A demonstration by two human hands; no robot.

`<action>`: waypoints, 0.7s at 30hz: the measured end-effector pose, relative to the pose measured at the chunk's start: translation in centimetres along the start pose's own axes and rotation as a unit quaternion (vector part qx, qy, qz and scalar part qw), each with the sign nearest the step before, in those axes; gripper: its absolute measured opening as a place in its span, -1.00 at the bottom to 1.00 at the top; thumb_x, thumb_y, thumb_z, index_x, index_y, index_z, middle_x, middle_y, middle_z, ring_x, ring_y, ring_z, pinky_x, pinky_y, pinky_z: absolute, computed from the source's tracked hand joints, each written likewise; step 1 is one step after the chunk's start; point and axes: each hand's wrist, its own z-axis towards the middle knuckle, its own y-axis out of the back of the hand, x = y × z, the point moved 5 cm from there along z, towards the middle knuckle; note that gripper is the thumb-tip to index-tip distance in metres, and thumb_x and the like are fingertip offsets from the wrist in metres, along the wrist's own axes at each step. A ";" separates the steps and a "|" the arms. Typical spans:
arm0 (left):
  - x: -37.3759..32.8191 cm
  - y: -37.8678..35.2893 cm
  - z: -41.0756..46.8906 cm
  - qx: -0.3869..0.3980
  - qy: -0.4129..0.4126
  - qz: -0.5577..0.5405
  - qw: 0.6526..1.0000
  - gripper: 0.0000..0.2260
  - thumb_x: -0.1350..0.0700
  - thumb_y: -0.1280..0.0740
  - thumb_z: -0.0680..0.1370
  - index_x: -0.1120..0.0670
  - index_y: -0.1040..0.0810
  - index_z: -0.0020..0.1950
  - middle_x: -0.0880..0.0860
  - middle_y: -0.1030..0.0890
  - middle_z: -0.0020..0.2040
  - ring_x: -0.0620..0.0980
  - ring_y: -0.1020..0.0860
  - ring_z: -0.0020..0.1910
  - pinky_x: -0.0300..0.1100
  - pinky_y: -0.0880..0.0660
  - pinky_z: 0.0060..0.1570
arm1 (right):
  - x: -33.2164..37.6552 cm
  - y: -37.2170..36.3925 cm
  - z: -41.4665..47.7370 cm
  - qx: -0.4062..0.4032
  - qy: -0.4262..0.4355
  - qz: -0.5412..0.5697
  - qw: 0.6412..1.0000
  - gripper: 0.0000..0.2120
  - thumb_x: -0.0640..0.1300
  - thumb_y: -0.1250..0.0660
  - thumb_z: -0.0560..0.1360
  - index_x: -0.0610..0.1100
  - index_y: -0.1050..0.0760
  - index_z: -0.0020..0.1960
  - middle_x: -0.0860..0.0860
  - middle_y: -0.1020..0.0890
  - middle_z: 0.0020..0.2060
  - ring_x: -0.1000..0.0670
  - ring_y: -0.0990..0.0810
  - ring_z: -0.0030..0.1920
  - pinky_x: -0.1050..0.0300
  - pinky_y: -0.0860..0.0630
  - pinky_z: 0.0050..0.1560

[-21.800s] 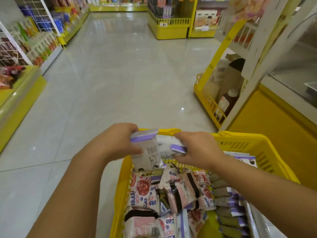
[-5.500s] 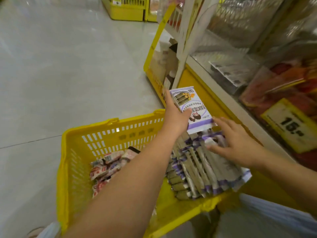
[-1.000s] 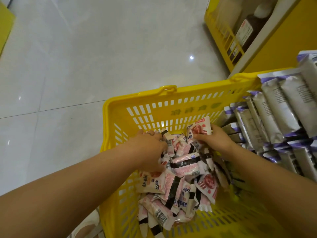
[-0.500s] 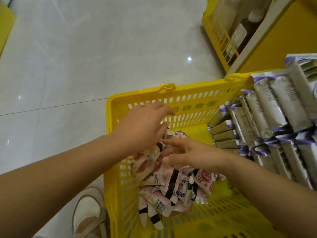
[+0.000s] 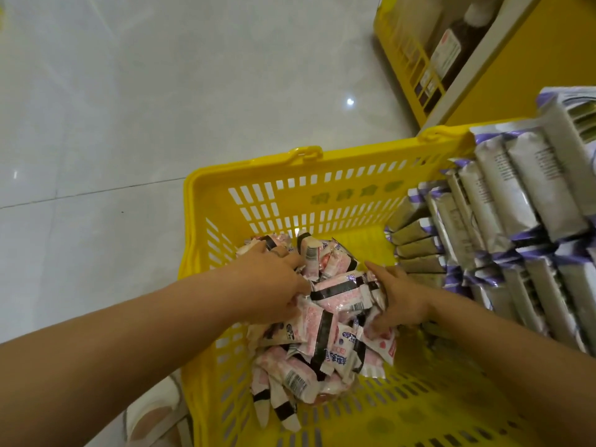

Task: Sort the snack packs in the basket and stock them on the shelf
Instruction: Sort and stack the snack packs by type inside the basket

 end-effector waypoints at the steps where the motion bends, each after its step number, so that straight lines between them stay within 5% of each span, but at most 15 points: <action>1: 0.0 0.0 0.0 -0.002 0.002 -0.001 1.000 -0.62 -0.14 -0.15 0.59 -0.19 -0.34 0.42 0.05 -0.23 0.49 0.13 -0.24 0.44 0.17 -0.20 0.36 | -0.1 -0.3 0.1 0.000 -0.003 -0.024 1.000 0.35 0.16 -0.62 0.13 0.21 0.39 0.49 -0.07 0.18 0.54 -0.25 0.12 0.53 -0.25 -0.15 0.43; 5: 0.1 0.1 -0.1 0.001 0.009 -0.019 1.000 -0.62 -0.12 -0.15 0.60 -0.20 -0.33 0.43 0.05 -0.19 0.52 0.13 -0.18 0.48 0.18 -0.15 0.39 | 0.2 -0.3 0.1 -0.057 0.001 -0.078 0.995 0.30 0.17 -0.63 0.08 0.15 0.19 0.53 -0.02 -0.01 0.50 -0.26 -0.08 0.48 -0.23 -0.25 0.40; 10: 0.1 0.1 0.0 0.003 0.013 -0.019 1.000 -0.62 -0.11 -0.14 0.60 -0.20 -0.33 0.43 0.04 -0.18 0.53 0.13 -0.18 0.48 0.16 -0.16 0.39 | 1.0 -0.3 -0.7 -0.035 0.045 0.086 0.995 -0.12 -0.07 -0.64 0.20 -0.07 -0.23 0.38 -0.07 -0.52 0.22 -0.09 -0.56 0.13 -0.05 -0.55 0.11; 13: 0.1 0.1 0.1 0.004 0.014 -0.022 1.000 -0.62 -0.11 -0.14 0.60 -0.19 -0.34 0.43 0.04 -0.18 0.53 0.12 -0.18 0.47 0.16 -0.16 0.39 | 1.2 -0.7 -1.4 -0.009 0.057 0.161 0.985 -0.19 -0.14 -0.61 0.25 -0.06 -0.25 0.36 0.03 -0.58 0.16 -0.03 -0.58 0.15 -0.02 -0.55 0.16; 16: 0.1 0.1 0.1 0.004 0.012 -0.023 1.000 -0.63 -0.11 -0.14 0.60 -0.19 -0.34 0.42 0.04 -0.20 0.51 0.12 -0.20 0.46 0.14 -0.17 0.38 | 1.4 -1.0 -2.3 0.056 0.052 0.241 0.967 -0.07 0.06 -0.59 0.26 0.00 -0.13 0.46 0.19 -0.54 0.11 0.11 -0.58 0.06 0.17 -0.54 0.10; 19: 0.3 0.2 0.1 0.006 0.010 -0.026 1.000 -0.63 -0.12 -0.14 0.60 -0.21 -0.34 0.42 0.02 -0.20 0.51 0.12 -0.21 0.46 0.13 -0.18 0.38 | 1.1 -1.3 -2.7 0.096 0.002 0.344 0.934 -0.38 0.35 -0.45 0.26 0.04 -0.50 0.20 -0.08 -0.69 -0.04 -0.17 -0.64 0.03 -0.07 -0.52 0.20; 21: 0.3 0.2 0.1 0.007 0.010 -0.027 1.000 -0.63 -0.12 -0.14 0.60 -0.22 -0.33 0.43 0.02 -0.19 0.52 0.12 -0.20 0.46 0.13 -0.17 0.39 | 0.8 -1.5 -2.3 0.077 -0.025 0.404 0.911 -0.62 0.21 -0.33 0.46 -0.04 -0.60 0.11 -0.16 -0.70 -0.04 -0.20 -0.64 0.05 -0.16 -0.50 0.21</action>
